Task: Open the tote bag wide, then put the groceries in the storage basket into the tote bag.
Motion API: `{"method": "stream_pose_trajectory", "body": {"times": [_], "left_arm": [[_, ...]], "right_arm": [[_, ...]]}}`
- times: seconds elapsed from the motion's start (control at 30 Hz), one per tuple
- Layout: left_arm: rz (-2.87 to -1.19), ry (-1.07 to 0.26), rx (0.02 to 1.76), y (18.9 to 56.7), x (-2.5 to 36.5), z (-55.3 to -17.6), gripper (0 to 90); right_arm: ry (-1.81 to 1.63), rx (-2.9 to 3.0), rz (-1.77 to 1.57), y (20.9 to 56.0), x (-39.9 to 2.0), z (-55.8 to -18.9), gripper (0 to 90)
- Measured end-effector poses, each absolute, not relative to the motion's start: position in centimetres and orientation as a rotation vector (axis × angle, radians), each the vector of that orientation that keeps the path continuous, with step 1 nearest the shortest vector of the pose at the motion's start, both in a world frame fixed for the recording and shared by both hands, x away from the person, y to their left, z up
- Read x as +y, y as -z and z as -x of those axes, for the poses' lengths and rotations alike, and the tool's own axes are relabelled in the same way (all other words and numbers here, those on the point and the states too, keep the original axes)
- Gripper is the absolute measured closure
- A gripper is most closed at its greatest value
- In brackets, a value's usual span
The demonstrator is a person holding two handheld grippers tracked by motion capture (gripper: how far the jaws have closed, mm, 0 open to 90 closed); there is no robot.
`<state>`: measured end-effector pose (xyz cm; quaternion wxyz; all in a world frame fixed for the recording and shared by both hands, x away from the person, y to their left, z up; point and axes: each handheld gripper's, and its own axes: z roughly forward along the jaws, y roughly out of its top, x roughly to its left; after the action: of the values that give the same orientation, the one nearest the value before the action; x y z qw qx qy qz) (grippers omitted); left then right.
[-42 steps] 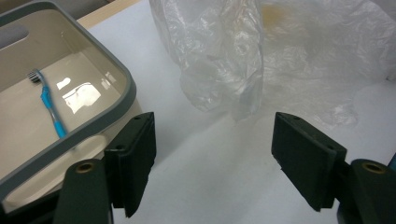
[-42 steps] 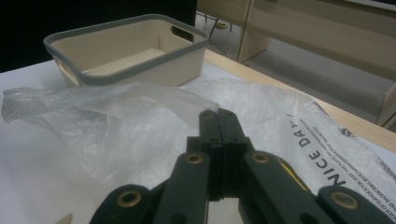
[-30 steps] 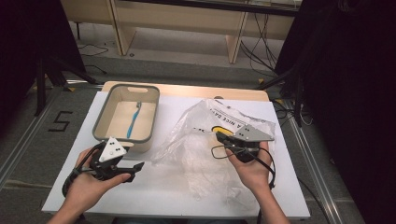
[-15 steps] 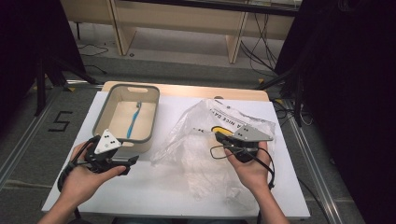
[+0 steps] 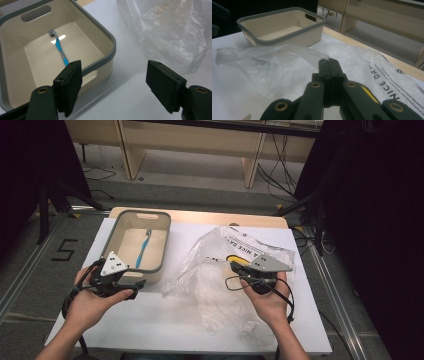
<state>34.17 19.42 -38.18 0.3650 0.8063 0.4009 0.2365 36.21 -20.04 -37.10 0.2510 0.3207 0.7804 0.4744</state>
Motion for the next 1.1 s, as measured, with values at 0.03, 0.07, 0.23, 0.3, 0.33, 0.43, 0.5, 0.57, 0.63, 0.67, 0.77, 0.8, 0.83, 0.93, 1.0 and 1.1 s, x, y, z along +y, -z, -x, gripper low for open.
{"method": "stream_pose_trajectory", "body": {"times": [0.03,0.07,0.23,0.3,0.33,0.43,0.5,0.57,0.63,0.67,0.77,0.8,0.83,0.93,1.0,1.1], "left_arm": [[-2.073,-0.607,1.034,38.2,19.5,-34.3,28.9],[-2.073,-0.610,1.039,38.3,19.6,-34.4,28.9],[-2.066,-0.613,1.060,38.3,19.9,-34.9,28.9],[-2.056,-0.619,1.068,38.2,19.9,-35.3,28.9],[-2.053,-0.624,1.072,38.1,19.9,-35.4,28.9],[-2.045,-0.631,1.080,37.9,19.9,-36.0,28.5],[-2.039,-0.628,1.087,37.9,20.0,-36.4,28.3],[-2.040,-0.632,1.094,38.0,20.0,-36.9,28.3],[-2.038,-0.622,1.107,38.1,20.0,-37.3,28.4],[-2.039,-0.622,1.110,38.2,20.0,-37.5,28.4],[-2.037,-0.623,1.119,38.4,20.0,-37.9,28.4],[-2.040,-0.622,1.119,38.4,20.0,-38.0,28.4],[-2.039,-0.623,1.121,38.4,20.0,-38.0,28.4],[-2.031,-0.626,1.130,38.5,20.1,-38.2,28.4],[-2.031,-0.629,1.134,38.4,20.2,-38.3,28.4],[-2.029,-0.627,1.141,38.4,20.4,-38.6,28.4]], "right_arm": [[-1.292,2.122,-0.872,37.1,-20.0,-36.2,90.0],[-1.291,2.123,-0.873,37.1,-20.1,-36.2,90.0],[-1.290,2.124,-0.874,37.1,-20.0,-36.2,90.0],[-1.290,2.124,-0.873,37.1,-20.0,-36.2,90.0],[-1.289,2.125,-0.874,37.1,-20.0,-36.2,90.0],[-1.292,2.129,-0.878,37.3,-19.9,-36.2,90.0],[-1.292,2.129,-0.878,37.3,-19.9,-36.2,90.0],[-1.288,2.133,-0.879,37.3,-19.8,-36.3,90.0],[-1.287,2.138,-0.879,37.4,-19.7,-36.3,90.0],[-1.281,2.141,-0.876,37.4,-19.7,-36.2,90.0],[-1.287,2.136,-0.880,37.4,-19.8,-36.1,90.0],[-1.287,2.133,-0.883,37.4,-19.9,-36.1,90.0],[-1.288,2.130,-0.883,37.4,-20.0,-36.0,90.0],[-1.291,2.128,-0.890,37.4,-20.1,-36.0,90.0],[-1.291,2.129,-0.889,37.4,-20.1,-36.0,90.0],[-1.290,2.131,-0.887,37.4,-20.1,-36.1,90.0]]}}
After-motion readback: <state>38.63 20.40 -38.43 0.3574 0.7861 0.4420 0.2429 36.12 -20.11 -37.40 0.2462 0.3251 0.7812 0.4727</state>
